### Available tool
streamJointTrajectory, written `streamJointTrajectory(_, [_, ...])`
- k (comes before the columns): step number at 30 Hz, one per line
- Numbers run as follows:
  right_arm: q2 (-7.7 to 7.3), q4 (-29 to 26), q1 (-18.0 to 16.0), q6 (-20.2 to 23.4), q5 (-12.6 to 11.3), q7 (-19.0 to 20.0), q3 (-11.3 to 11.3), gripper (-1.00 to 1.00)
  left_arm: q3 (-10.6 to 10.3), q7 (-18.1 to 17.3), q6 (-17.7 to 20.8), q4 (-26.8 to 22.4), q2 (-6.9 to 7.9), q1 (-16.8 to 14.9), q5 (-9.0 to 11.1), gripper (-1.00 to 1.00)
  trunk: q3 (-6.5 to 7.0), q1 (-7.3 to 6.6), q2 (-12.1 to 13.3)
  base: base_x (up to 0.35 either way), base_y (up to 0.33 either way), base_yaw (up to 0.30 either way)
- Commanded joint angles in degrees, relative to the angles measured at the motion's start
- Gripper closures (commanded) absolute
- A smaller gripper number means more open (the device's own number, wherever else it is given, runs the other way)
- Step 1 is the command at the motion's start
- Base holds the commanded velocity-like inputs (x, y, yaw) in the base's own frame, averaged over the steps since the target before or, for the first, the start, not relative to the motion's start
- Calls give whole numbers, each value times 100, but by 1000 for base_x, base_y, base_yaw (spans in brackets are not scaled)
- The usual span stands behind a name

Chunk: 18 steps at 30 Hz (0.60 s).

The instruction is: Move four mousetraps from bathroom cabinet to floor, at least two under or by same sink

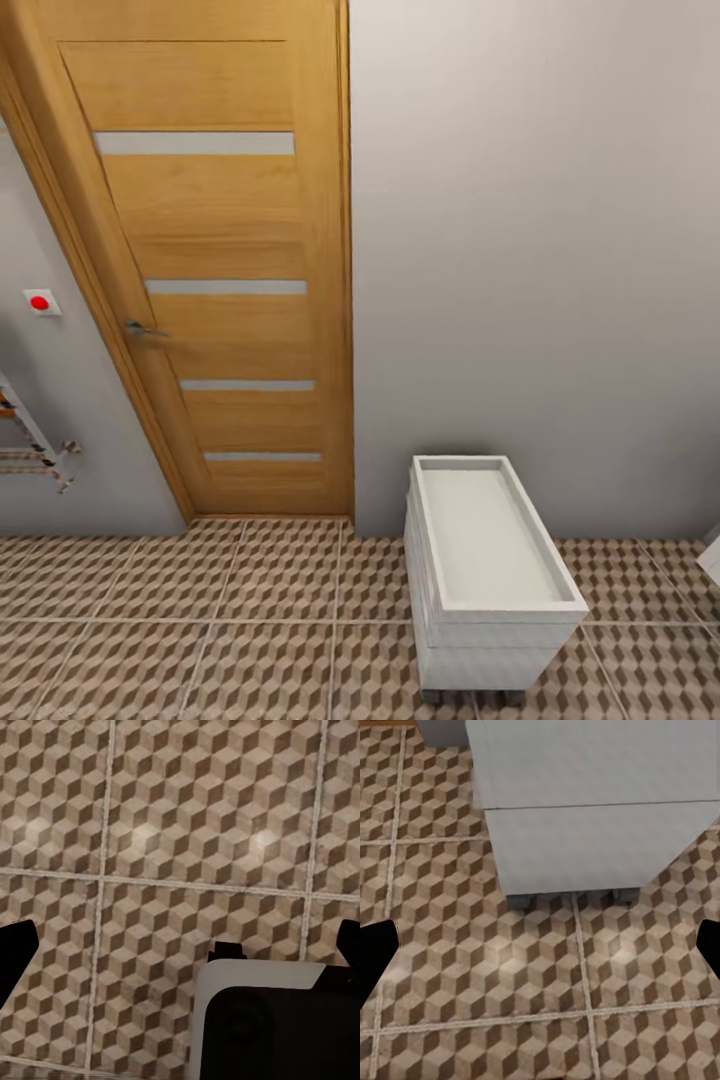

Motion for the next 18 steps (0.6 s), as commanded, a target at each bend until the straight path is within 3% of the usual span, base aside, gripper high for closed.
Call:
streamJointTrajectory(1, [-3,-1,-4,-13,-20,-45,50,-100,-50,12,-17,5,-1,-6,46,-100,-10,2,-8,0,0,258])
streamJointTrajectory(18, [-3,-1,-4,-13,-20,-45,51,-100,-50,12,-17,5,-1,-6,48,-100,-10,2,-8,0,0,258])
